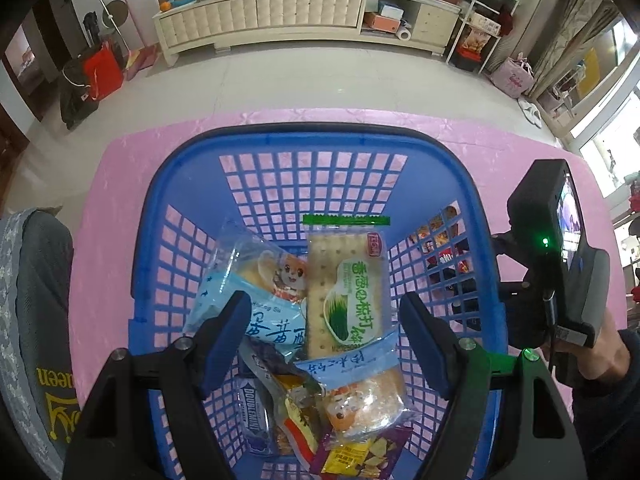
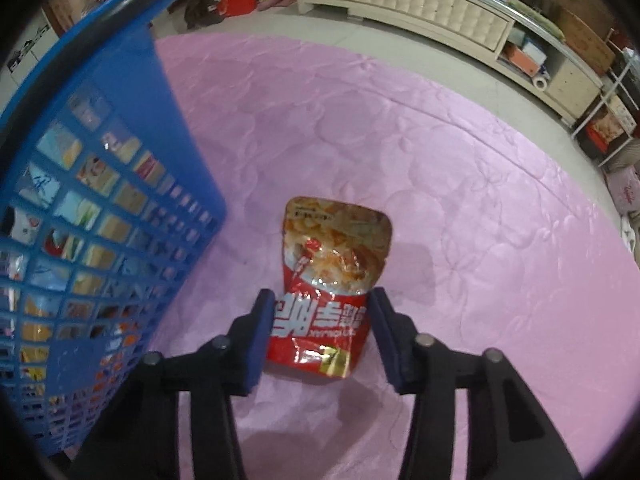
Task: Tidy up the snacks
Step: 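Lift the red snack bag and carry it over the basket with the right gripper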
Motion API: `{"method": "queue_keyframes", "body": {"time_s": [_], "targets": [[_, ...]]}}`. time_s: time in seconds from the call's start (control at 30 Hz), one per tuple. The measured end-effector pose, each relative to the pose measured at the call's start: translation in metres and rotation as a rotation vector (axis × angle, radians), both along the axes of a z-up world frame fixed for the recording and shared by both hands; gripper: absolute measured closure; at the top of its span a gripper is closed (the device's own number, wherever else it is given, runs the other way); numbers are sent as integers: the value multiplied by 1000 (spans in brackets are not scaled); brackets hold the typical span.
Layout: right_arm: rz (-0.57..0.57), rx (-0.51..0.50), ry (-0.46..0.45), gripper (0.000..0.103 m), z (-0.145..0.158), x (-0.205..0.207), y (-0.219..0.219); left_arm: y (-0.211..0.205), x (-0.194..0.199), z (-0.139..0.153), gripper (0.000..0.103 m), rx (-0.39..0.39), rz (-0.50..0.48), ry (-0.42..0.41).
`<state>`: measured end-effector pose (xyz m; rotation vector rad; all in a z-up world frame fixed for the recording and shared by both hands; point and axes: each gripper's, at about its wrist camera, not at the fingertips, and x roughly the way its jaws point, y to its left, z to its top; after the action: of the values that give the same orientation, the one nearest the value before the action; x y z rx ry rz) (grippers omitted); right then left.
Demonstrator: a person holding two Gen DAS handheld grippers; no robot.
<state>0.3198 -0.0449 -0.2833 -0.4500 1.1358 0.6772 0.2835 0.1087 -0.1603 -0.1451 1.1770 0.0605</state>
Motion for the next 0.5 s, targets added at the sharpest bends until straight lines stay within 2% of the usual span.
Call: {"method": "queue_keyframes", "body": {"time_s": [0.27,0.37,0.5], "targets": [[-35,104,72,69,2,-5,-16,-8,-5,3,28,8,-21,-5],[-55,116,59,69,15,-11,-26,-8,-12,8,28,2,-13,-14],[-66,136,16,69,50,-29,-37,-10,-27,23,28,3,-8,-45]]}}
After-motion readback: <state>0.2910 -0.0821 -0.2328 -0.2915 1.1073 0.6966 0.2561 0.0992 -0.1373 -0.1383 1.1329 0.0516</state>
